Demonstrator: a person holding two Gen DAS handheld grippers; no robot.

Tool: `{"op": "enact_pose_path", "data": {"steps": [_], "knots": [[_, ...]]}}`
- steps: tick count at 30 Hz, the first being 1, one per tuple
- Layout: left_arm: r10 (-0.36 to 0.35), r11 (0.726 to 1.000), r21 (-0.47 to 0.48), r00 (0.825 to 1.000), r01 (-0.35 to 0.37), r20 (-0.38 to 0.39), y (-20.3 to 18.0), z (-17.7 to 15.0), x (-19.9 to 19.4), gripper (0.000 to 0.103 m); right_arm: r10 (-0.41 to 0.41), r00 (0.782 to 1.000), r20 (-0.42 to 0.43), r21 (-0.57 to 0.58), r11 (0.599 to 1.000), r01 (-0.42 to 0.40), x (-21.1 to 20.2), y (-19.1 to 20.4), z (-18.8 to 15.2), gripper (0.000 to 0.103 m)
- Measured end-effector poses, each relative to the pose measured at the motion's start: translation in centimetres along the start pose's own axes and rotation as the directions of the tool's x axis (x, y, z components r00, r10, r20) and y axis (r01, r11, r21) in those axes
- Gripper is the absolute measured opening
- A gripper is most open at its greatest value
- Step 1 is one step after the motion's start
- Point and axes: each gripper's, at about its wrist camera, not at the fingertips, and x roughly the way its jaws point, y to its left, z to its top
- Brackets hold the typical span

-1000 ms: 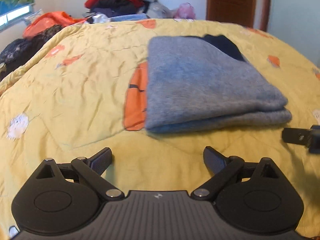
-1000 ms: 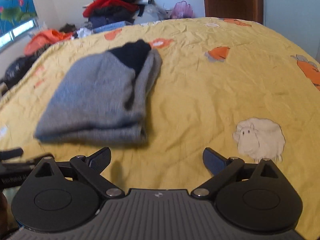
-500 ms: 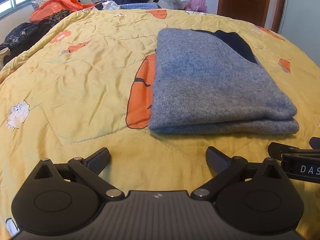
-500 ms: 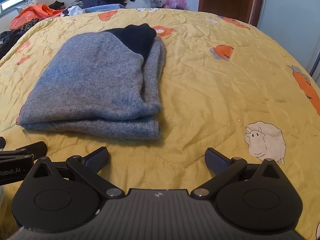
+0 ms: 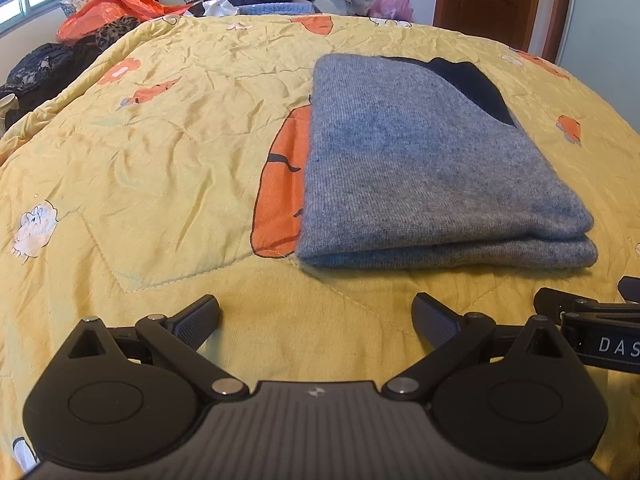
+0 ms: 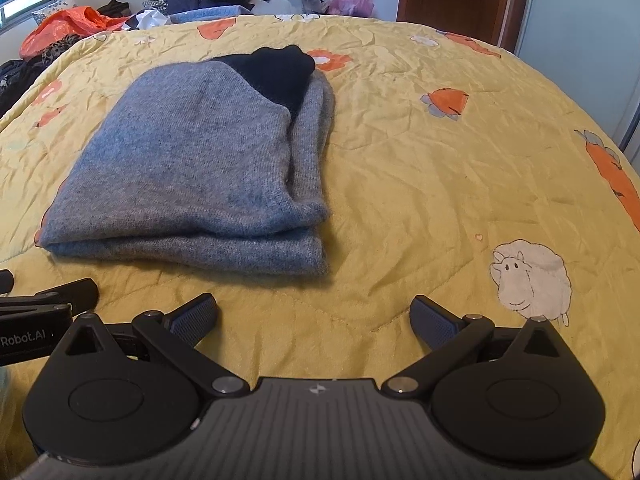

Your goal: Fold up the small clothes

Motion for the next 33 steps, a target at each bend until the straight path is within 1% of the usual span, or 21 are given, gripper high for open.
{"op": "enact_pose_path", "data": {"steps": [4,18,27,33], "knots": [[-0.002,1.000,-0.002,1.000,0.002,-0.010,0.03,0.12,0.06,0.103,0.002,1.000,-0.006,-0.002,1.000,-0.002,0.08,0.02,0.11,0.103],[0.001,1.000,-0.006,1.000,-0.001,-0.011,-0.01,0.10,0.03,0.103,0.004,1.000,-0.006,-0.004,1.000,-0.004,-0.01,0.10,0.07,0.103],[0.011,1.000,-0.012,1.000,-0.011,0.012,-0.05,-0.31,-0.16,0.103,0.004,1.000,-0.008,-0.004,1.000,-0.004,-0.07,0.16,0.04,0.103],[0.003,1.000,-0.006,1.000,-0.003,-0.009,0.08,0.05,-0.10,0.103,0.003,1.000,-0.006,-0.003,1.000,-0.003,-0.12,0.21,0.07,0.103]]}}
